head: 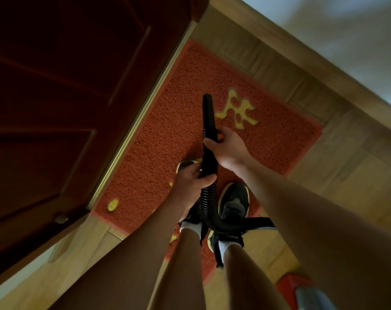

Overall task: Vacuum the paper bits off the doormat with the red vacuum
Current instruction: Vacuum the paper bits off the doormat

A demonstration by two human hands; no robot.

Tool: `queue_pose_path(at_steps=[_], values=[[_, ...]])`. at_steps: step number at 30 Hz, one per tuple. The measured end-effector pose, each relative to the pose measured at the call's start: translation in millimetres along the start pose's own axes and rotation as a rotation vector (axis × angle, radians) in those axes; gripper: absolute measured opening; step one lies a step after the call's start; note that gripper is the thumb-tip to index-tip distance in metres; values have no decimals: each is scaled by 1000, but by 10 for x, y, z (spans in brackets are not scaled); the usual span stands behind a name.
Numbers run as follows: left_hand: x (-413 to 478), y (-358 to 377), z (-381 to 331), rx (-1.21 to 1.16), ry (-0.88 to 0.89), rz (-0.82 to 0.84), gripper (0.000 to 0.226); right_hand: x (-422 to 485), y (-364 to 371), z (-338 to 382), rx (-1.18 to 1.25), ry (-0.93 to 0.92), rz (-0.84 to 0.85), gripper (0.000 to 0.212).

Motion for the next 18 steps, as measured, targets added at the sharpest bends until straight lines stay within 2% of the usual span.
queue_pose_path(at_steps=[18], values=[[-463,-280,368,34,93,-2,31,-614,281,-14,8,-51,-82,36]])
Point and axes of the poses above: each hand's wrist, its own x-axis towards the middle knuckle, its own y-axis out of the palm, z = x × y, the point moved 7 cm from there along x, towards the middle knuckle, and after that the axes turned 2 degrees about -y, right-handed, at the moved point
